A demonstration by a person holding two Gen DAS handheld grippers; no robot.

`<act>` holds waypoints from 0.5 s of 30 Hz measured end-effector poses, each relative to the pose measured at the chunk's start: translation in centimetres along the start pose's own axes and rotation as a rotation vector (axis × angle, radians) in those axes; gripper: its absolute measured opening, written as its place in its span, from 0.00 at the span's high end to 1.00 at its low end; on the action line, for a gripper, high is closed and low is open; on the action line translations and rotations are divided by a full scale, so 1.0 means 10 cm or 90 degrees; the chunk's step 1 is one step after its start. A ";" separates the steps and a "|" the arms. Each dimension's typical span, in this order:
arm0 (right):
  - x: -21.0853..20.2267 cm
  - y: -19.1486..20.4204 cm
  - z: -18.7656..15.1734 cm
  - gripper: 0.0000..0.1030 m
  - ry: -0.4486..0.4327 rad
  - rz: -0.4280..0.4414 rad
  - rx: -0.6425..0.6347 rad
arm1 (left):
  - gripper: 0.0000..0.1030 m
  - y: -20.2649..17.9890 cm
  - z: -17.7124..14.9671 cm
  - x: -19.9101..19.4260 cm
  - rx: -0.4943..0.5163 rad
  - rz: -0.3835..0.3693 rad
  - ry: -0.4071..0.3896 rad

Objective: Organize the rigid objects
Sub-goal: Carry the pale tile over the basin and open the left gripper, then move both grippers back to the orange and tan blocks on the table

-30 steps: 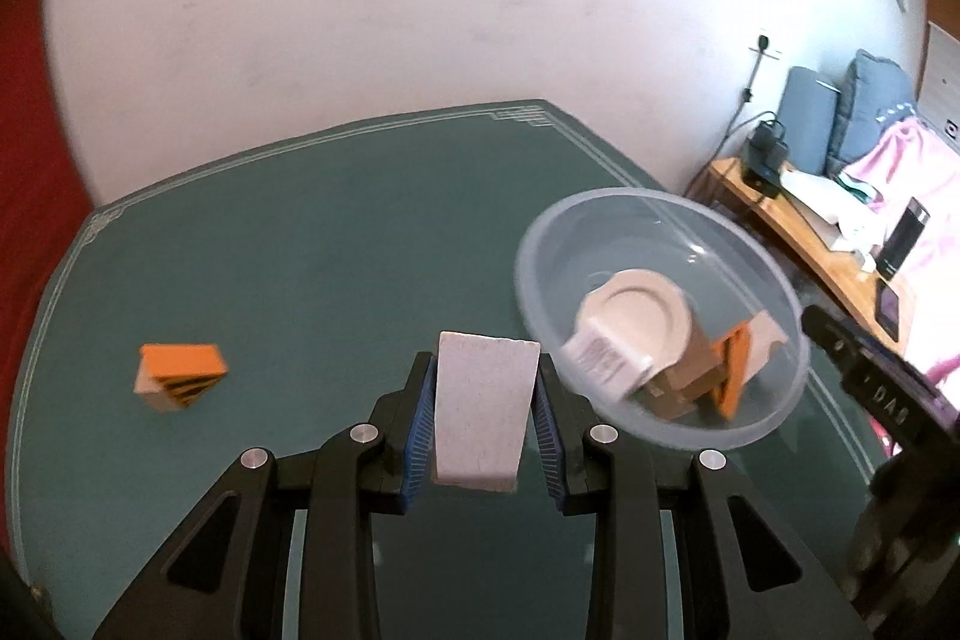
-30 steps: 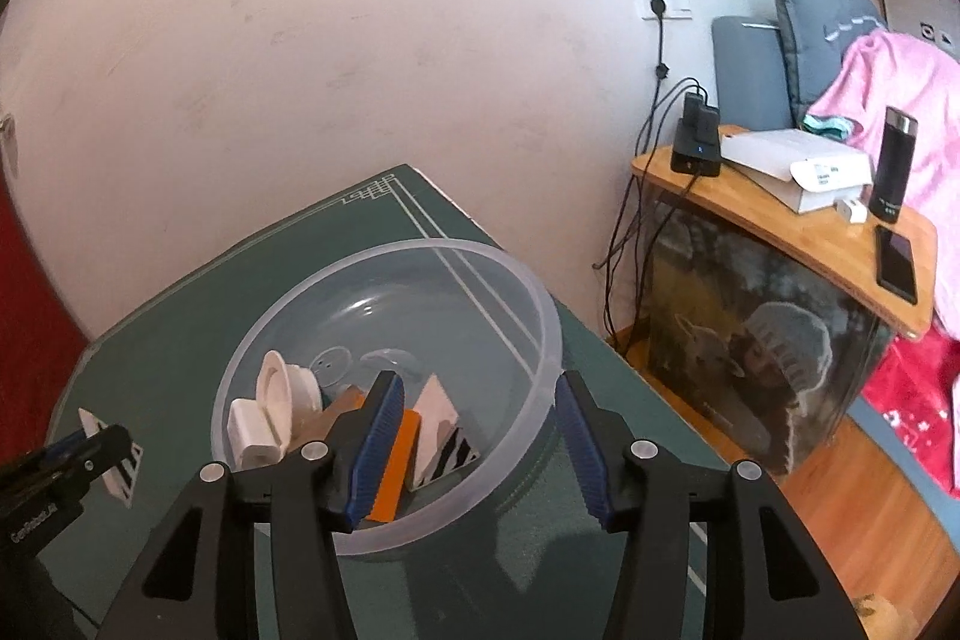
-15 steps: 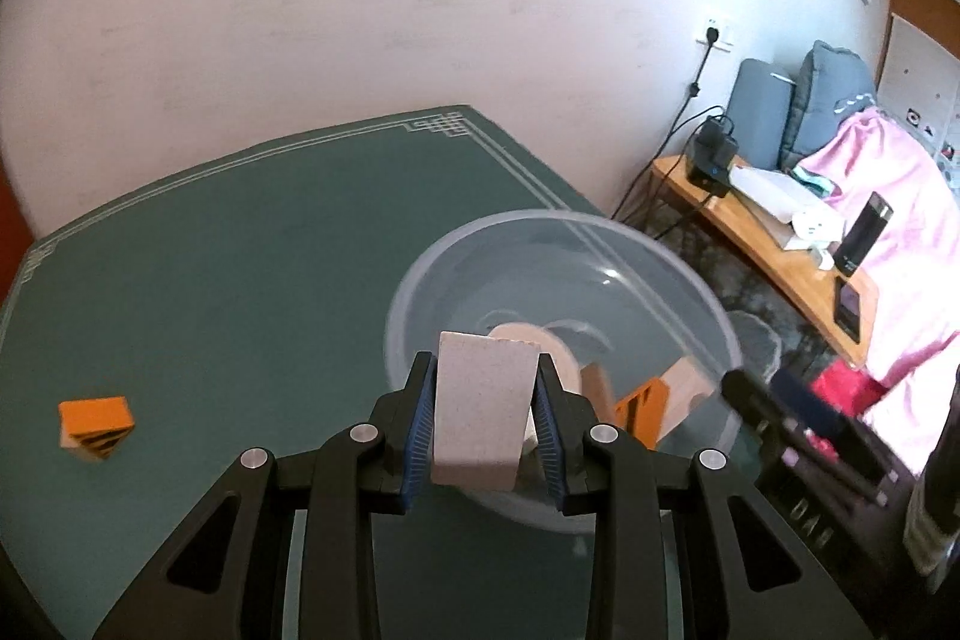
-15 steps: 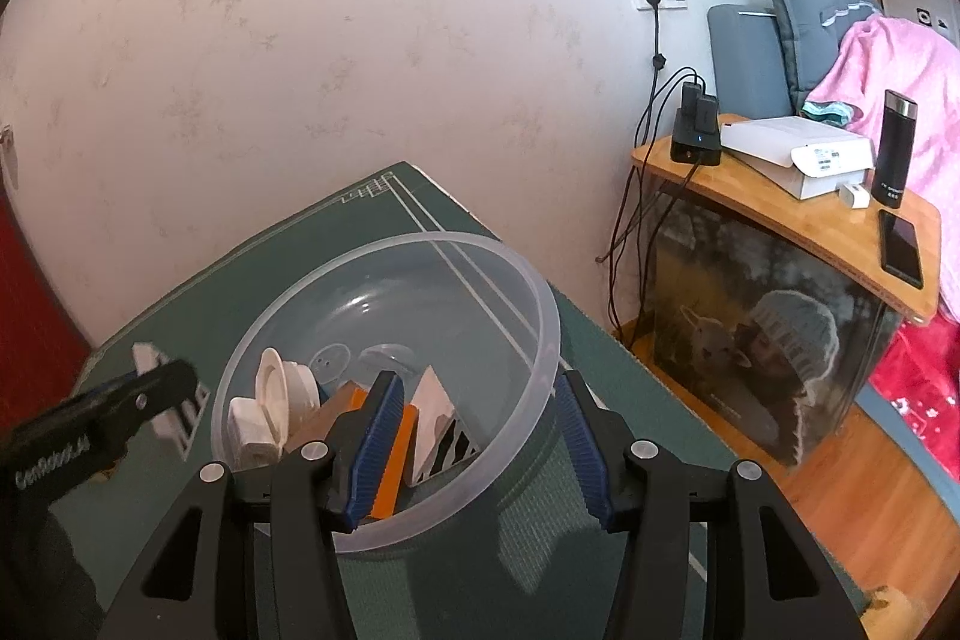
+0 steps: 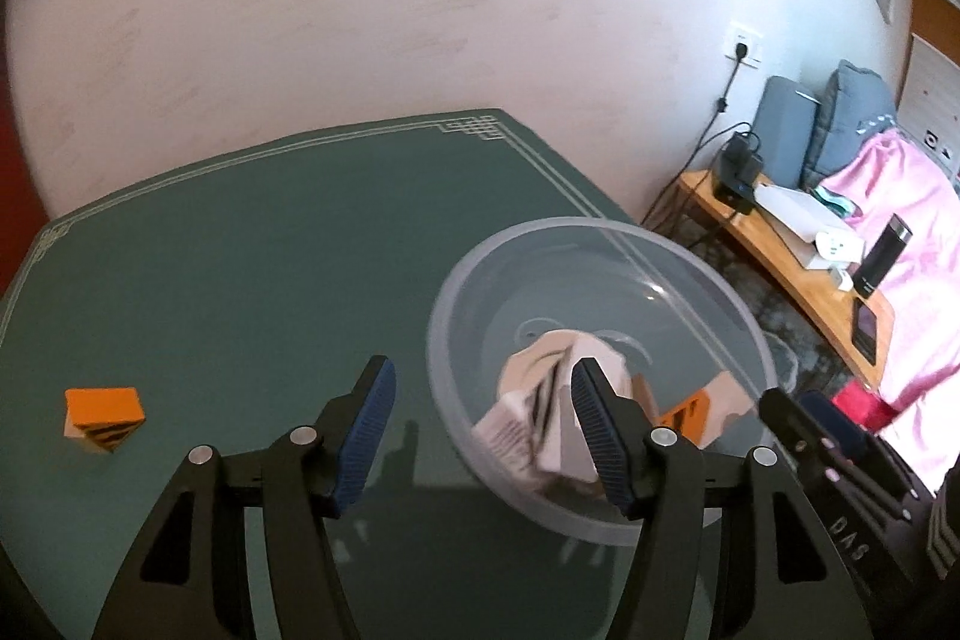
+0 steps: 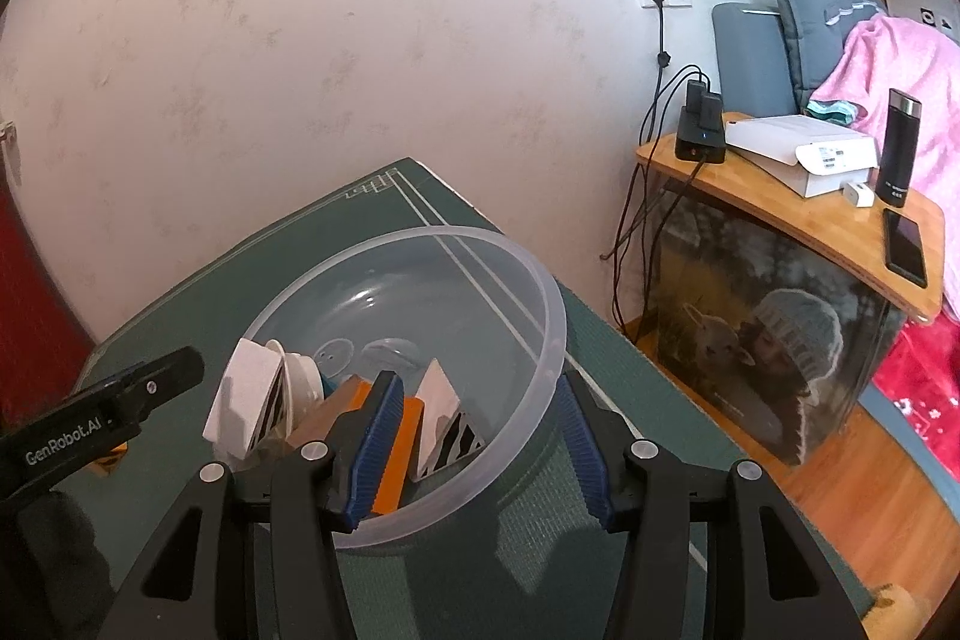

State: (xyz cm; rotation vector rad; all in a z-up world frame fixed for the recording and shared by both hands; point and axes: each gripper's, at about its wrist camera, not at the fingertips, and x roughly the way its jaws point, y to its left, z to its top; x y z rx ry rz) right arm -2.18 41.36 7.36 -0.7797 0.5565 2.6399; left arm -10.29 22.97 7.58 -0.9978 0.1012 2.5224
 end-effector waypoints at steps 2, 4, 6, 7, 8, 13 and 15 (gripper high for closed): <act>0.00 -0.01 0.00 0.46 0.001 0.000 0.001 | 0.40 0.04 -0.03 -0.01 -0.002 0.010 0.001; 0.00 -0.01 0.00 0.46 0.002 0.001 0.001 | 0.39 0.07 -0.06 -0.02 -0.002 0.021 0.003; -0.01 0.00 0.00 0.46 0.001 0.001 0.001 | 0.36 0.10 -0.09 -0.03 -0.003 0.029 0.006; -0.01 0.00 0.00 0.46 0.001 0.002 0.000 | 0.35 0.11 -0.10 -0.04 -0.004 0.033 0.008; -0.01 0.00 -0.01 0.46 0.000 0.002 0.000 | 0.35 0.12 -0.11 -0.04 -0.005 0.036 0.009; -0.02 0.00 -0.01 0.39 -0.006 0.001 0.000 | 0.34 0.22 -0.17 -0.07 -0.010 0.054 0.014; -0.02 0.00 0.00 0.39 -0.010 0.000 -0.001 | 0.34 0.27 -0.18 -0.09 -0.015 0.062 0.014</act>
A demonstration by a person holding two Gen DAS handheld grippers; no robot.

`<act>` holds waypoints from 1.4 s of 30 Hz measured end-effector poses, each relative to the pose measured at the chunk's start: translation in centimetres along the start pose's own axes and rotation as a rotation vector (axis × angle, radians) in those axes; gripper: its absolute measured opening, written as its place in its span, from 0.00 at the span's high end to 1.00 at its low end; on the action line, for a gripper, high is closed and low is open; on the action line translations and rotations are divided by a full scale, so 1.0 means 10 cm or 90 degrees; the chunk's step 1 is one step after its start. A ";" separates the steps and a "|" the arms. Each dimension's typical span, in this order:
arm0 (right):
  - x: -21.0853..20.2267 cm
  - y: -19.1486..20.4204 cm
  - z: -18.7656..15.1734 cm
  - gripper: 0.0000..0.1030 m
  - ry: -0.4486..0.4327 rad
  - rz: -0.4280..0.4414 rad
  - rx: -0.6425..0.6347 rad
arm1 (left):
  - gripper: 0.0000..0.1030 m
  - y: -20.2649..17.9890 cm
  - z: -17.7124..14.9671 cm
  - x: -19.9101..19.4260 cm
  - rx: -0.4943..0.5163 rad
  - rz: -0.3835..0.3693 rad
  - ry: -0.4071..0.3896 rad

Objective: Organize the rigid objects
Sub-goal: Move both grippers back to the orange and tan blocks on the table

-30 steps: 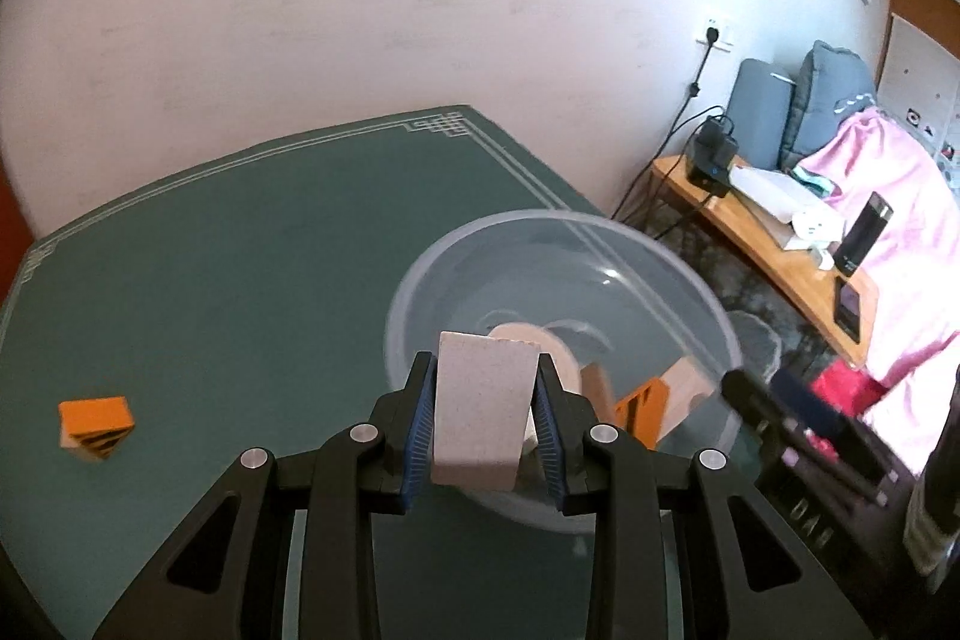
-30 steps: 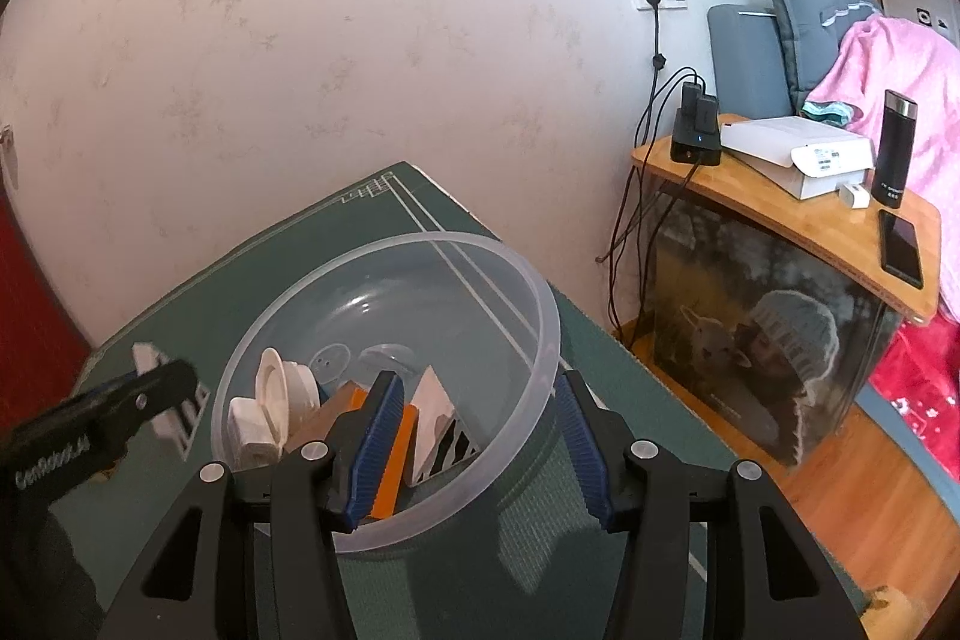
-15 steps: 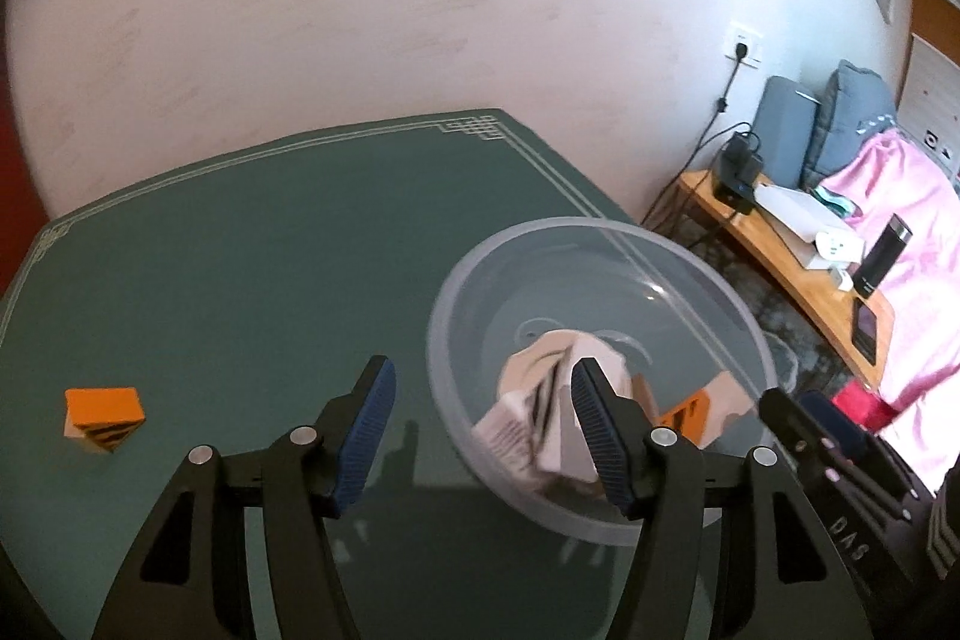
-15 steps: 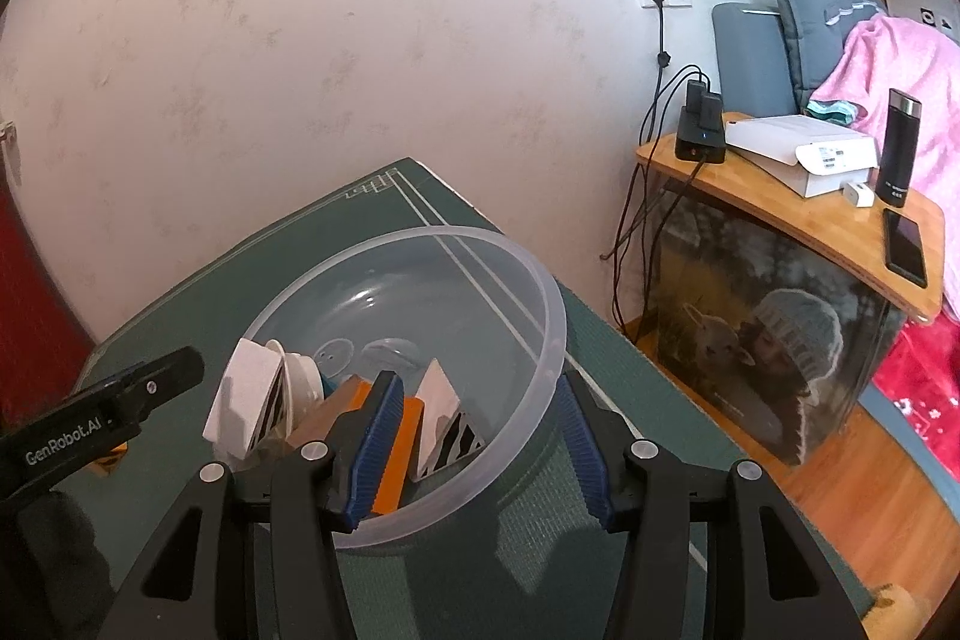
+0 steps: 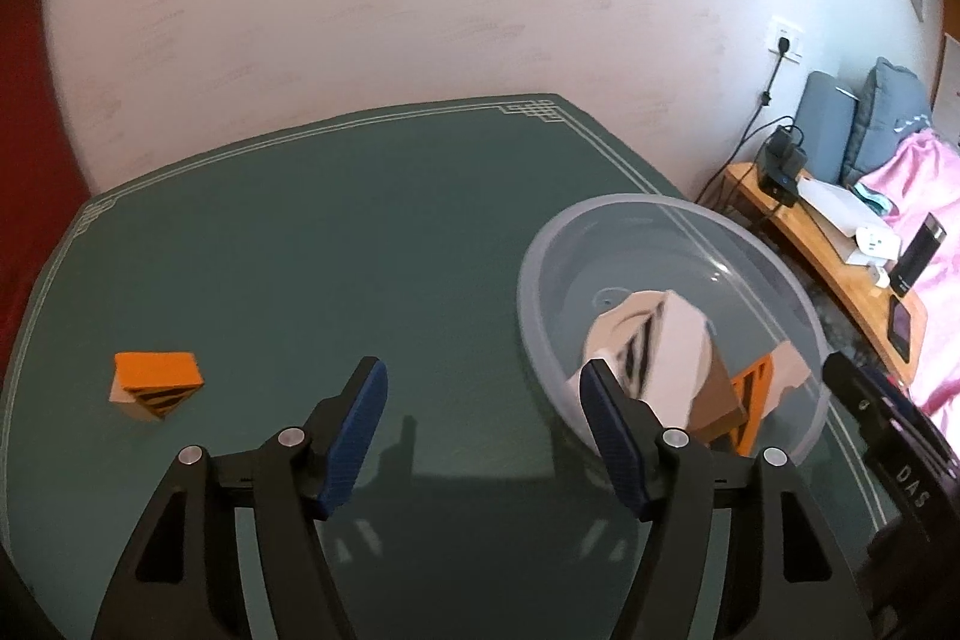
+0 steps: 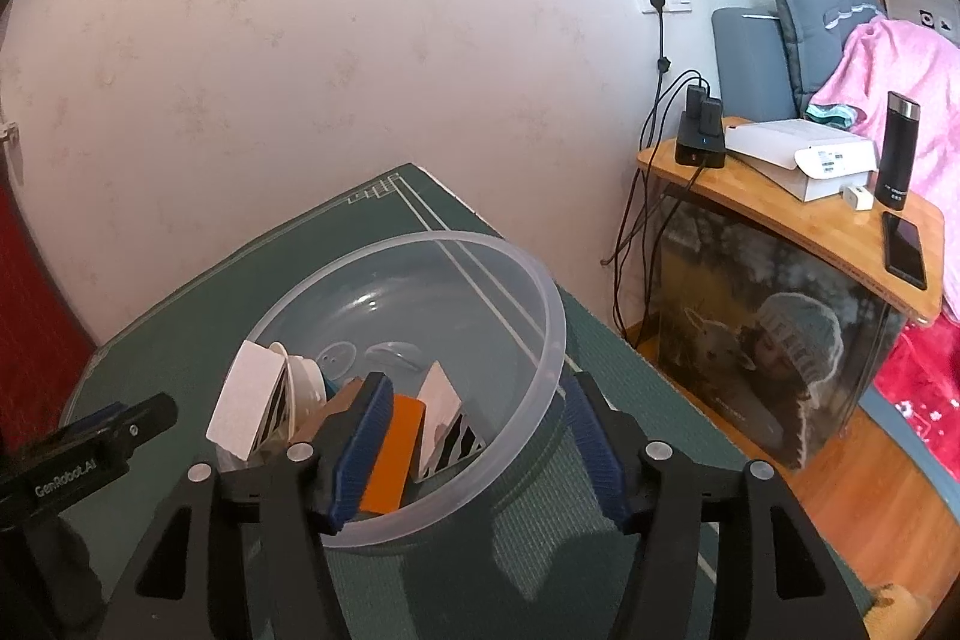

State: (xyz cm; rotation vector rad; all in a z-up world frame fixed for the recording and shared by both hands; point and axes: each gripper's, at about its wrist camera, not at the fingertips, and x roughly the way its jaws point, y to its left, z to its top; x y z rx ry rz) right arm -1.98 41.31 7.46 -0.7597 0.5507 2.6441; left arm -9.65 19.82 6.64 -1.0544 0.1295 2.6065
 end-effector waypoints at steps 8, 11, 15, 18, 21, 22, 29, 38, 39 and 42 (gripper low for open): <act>-0.03 0.05 0.03 0.38 -0.009 -0.002 -0.013 | 0.34 0.28 -0.06 -0.04 -0.023 0.035 0.002; -0.07 0.07 0.04 0.36 -0.015 -0.002 -0.020 | 0.34 0.44 -0.10 -0.05 -0.038 0.052 0.005; -0.11 0.12 0.06 0.36 -0.021 0.003 -0.030 | 0.34 0.60 -0.14 -0.05 -0.054 0.072 0.010; -0.16 0.17 0.07 0.35 -0.025 0.009 -0.041 | 0.34 0.73 -0.18 -0.07 -0.066 0.089 0.011; -0.19 0.23 0.07 0.35 -0.029 0.019 -0.052 | 0.34 0.86 -0.22 -0.10 -0.079 0.104 0.012; -0.21 0.27 0.07 0.35 -0.030 0.023 -0.056 | 0.34 0.91 -0.23 -0.11 -0.083 0.108 0.012; -0.36 0.49 0.09 0.34 -0.041 0.062 -0.089 | 0.34 1.29 -0.32 -0.15 -0.118 0.153 0.018; -0.36 0.83 0.00 0.33 -0.013 0.128 -0.140 | 0.34 1.68 -0.42 -0.07 -0.158 0.197 0.037; -0.34 0.87 -0.04 0.33 -0.004 0.135 -0.149 | 0.34 1.69 -0.40 -0.06 -0.159 0.198 0.038; -0.31 0.97 -0.13 0.33 0.017 0.151 -0.169 | 0.34 1.72 -0.38 0.00 -0.159 0.203 0.041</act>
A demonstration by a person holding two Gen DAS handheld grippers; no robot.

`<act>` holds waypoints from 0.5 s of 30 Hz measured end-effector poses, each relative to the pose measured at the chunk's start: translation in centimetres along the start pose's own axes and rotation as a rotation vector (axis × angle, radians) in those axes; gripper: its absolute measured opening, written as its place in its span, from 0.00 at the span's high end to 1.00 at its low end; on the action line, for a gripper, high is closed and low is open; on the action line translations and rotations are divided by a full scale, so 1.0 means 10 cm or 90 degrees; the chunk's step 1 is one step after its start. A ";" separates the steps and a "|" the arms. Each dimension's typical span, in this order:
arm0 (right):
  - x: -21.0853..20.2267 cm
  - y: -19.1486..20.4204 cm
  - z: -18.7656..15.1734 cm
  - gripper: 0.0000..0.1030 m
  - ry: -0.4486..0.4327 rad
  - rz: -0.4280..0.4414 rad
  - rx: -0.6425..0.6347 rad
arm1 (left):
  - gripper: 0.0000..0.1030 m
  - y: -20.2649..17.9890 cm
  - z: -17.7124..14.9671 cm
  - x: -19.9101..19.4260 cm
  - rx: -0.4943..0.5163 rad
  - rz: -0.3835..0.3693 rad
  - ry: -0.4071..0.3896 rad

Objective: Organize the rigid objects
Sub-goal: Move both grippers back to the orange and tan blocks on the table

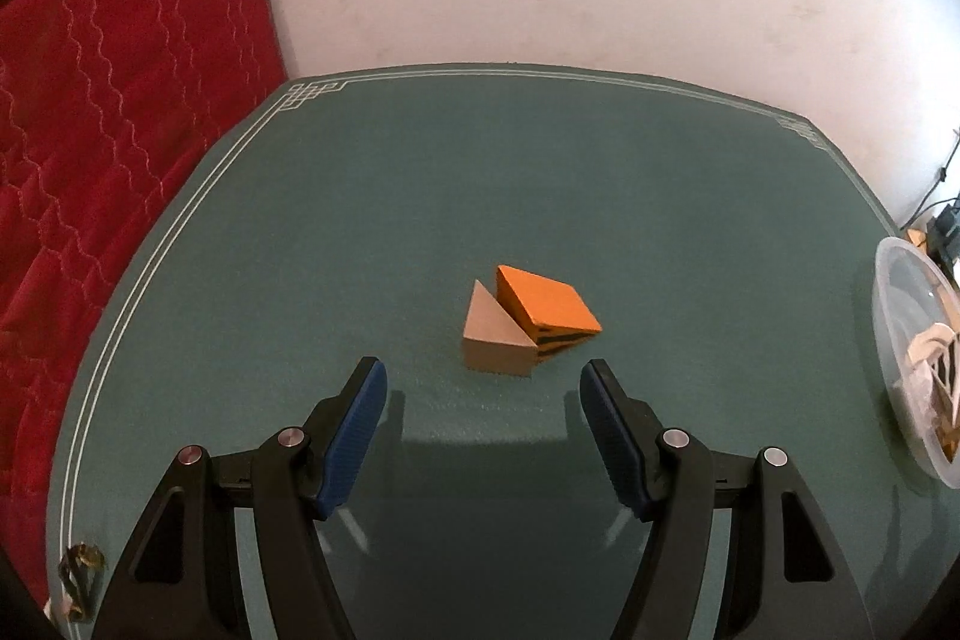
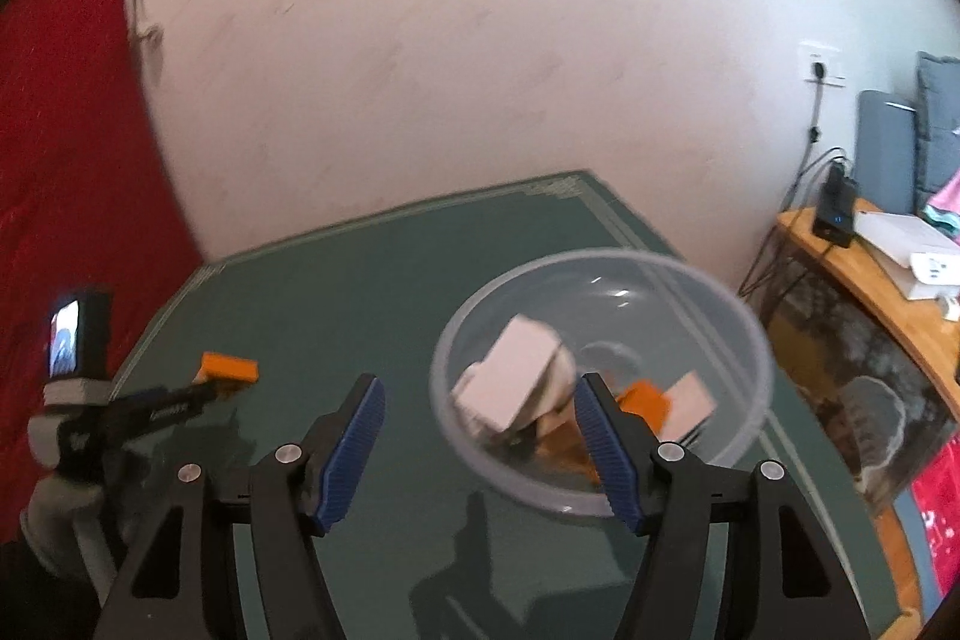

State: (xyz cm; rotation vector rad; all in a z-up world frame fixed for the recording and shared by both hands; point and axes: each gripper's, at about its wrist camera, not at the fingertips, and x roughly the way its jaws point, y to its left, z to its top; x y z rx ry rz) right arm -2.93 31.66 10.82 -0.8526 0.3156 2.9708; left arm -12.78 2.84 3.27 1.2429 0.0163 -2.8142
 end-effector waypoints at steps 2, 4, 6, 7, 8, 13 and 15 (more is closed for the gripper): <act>0.02 0.07 -0.03 0.33 0.009 0.008 -0.013 | 0.34 0.01 0.03 0.06 0.003 0.004 0.002; 0.04 0.13 -0.06 0.33 0.019 0.017 -0.023 | 0.34 0.01 0.04 0.10 0.005 0.008 0.004; 0.06 0.17 -0.08 0.33 0.029 0.024 -0.029 | 0.34 0.02 0.08 0.16 0.003 0.012 0.010; 0.08 0.19 -0.08 0.33 0.034 0.027 -0.032 | 0.34 0.03 0.08 0.18 0.001 0.013 0.012; 0.10 0.21 -0.10 0.33 0.040 0.031 -0.035 | 0.34 0.03 0.08 0.20 -0.001 0.014 0.014; 0.18 0.29 -0.15 0.33 0.066 0.041 -0.048 | 0.34 0.08 0.11 0.28 -0.017 0.016 0.022; 0.21 0.34 -0.17 0.33 0.075 0.046 -0.056 | 0.34 0.09 0.11 0.29 -0.025 0.013 0.026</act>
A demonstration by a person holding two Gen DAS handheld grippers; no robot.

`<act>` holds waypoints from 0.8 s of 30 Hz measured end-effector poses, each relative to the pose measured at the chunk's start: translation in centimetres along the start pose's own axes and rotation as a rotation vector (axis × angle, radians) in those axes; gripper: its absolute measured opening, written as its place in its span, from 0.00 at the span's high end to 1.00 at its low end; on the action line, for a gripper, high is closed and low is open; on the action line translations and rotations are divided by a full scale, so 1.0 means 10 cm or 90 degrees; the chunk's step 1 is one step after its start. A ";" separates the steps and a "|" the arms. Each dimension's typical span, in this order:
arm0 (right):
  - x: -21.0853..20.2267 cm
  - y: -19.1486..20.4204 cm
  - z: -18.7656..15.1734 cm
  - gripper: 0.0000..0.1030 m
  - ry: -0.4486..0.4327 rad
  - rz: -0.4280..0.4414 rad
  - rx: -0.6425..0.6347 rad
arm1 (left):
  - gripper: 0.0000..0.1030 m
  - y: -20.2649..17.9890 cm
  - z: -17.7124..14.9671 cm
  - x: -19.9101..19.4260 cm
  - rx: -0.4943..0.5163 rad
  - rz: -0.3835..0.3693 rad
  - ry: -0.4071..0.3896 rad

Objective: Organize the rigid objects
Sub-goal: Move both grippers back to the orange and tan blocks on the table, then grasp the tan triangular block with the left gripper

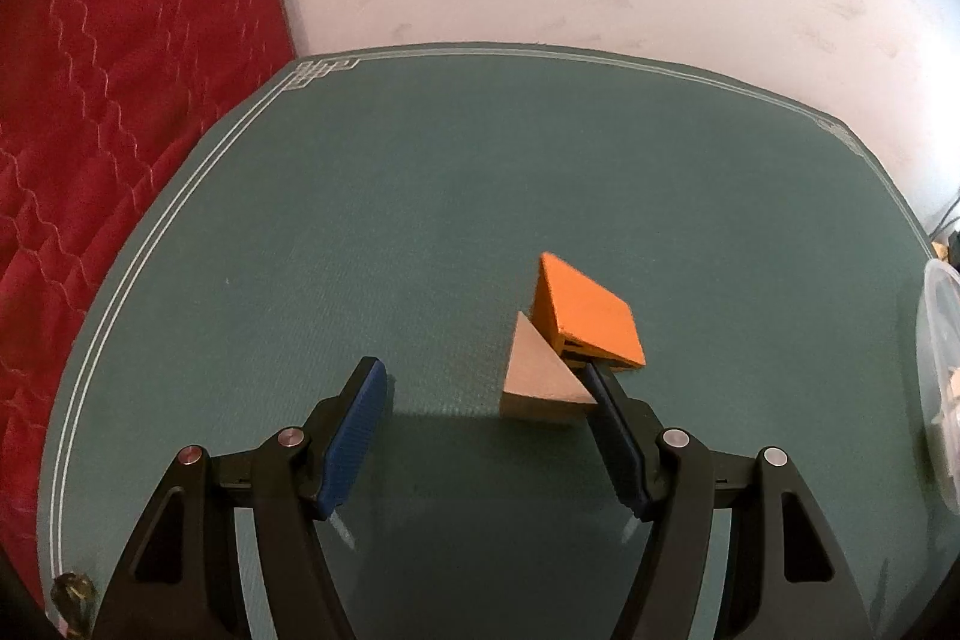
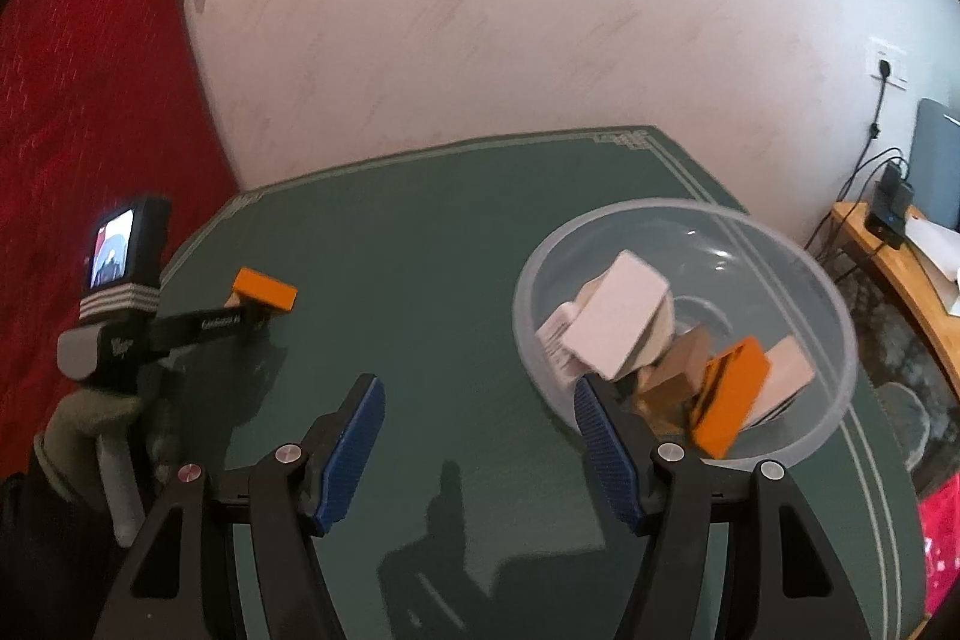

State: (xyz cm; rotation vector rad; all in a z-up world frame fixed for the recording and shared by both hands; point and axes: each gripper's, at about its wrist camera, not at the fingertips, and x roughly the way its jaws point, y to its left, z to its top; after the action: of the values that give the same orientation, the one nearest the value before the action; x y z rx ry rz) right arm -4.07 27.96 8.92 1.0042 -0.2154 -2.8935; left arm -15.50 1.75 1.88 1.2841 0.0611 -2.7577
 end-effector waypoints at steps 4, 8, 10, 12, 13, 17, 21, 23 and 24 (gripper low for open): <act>0.09 0.08 -0.02 0.33 0.020 0.011 -0.015 | 0.34 0.02 0.02 0.04 -0.005 -0.009 0.003; 0.20 0.13 -0.04 0.33 0.049 0.023 -0.022 | 0.43 0.05 0.05 0.09 -0.005 -0.021 0.004; 0.25 0.15 -0.04 0.33 0.063 0.028 -0.026 | 0.56 0.06 0.05 0.10 -0.004 -0.020 0.002; 0.31 0.18 -0.05 0.33 0.077 0.034 -0.029 | 0.62 0.09 0.05 0.10 -0.009 -0.029 -0.001; 0.34 0.20 -0.04 0.33 0.084 0.038 -0.031 | 0.65 0.11 0.04 0.09 -0.014 -0.037 -0.002; 0.45 0.34 -0.02 0.33 0.102 0.048 -0.059 | 0.78 0.19 0.04 0.10 -0.030 -0.049 -0.001; 0.55 0.50 0.04 0.33 0.116 0.069 -0.085 | 0.80 0.28 0.03 0.07 -0.051 -0.058 -0.003; 0.64 0.58 0.08 0.33 0.123 0.076 -0.092 | 0.80 0.34 0.05 0.04 -0.060 -0.061 -0.009; 0.68 0.62 0.10 0.33 0.126 0.082 -0.096 | 0.80 0.38 0.06 0.03 -0.064 -0.063 -0.012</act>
State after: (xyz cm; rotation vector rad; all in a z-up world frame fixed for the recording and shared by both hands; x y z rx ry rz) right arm -9.86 21.16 6.54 1.1912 -0.0472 -2.6293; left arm -15.76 -2.05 2.05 1.2618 0.2654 -2.8083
